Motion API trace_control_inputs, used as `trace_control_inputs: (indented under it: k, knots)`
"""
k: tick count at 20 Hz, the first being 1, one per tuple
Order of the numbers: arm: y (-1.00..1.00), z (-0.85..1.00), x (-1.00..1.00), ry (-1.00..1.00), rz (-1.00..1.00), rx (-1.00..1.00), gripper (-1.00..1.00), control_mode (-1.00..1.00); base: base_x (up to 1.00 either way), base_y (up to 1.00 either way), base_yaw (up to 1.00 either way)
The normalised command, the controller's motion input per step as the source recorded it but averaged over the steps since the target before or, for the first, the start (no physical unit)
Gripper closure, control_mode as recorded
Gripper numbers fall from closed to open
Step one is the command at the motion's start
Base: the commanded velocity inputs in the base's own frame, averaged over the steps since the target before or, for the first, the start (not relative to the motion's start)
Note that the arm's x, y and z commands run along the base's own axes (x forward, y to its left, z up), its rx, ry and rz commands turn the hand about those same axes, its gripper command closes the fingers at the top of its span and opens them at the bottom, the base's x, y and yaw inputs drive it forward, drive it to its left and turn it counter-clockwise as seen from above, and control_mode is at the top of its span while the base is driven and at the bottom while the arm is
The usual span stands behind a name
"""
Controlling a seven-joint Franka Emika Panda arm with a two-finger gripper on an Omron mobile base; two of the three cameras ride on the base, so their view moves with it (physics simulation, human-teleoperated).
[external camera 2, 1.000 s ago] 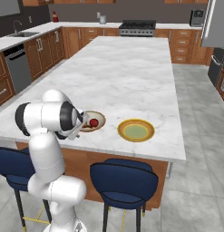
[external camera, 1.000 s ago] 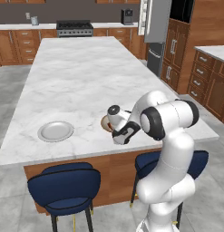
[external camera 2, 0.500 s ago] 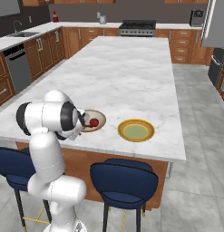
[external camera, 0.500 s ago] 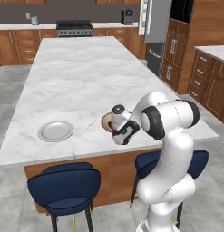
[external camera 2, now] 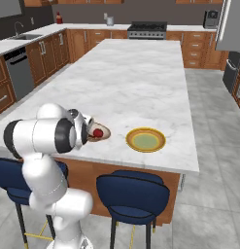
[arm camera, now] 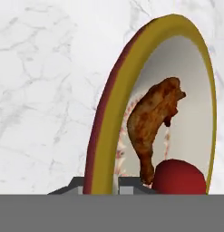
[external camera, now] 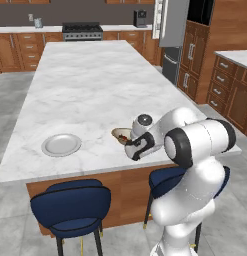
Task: Pick the chicken drumstick and tomato from their plates and place them in the bowl. Then put the bowl in the fridge.
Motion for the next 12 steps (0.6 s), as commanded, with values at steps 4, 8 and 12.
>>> trace_control_inputs:
  k: [4, 8, 12]
  knots:
    - [-0.06, 0.59, -0.49, -0.3, 0.27, -0.05, 1.0, -1.0, 0.0, 0.0, 0.0]
    - [-0.12, 0.54, -0.43, -0.33, 0.19, -0.11, 1.0, -1.0, 0.0, 0.0, 0.0]
    - [-0.23, 0.55, -0.42, -0.21, 0.06, -0.09, 1.0, -1.0, 0.0, 0.0, 0.0]
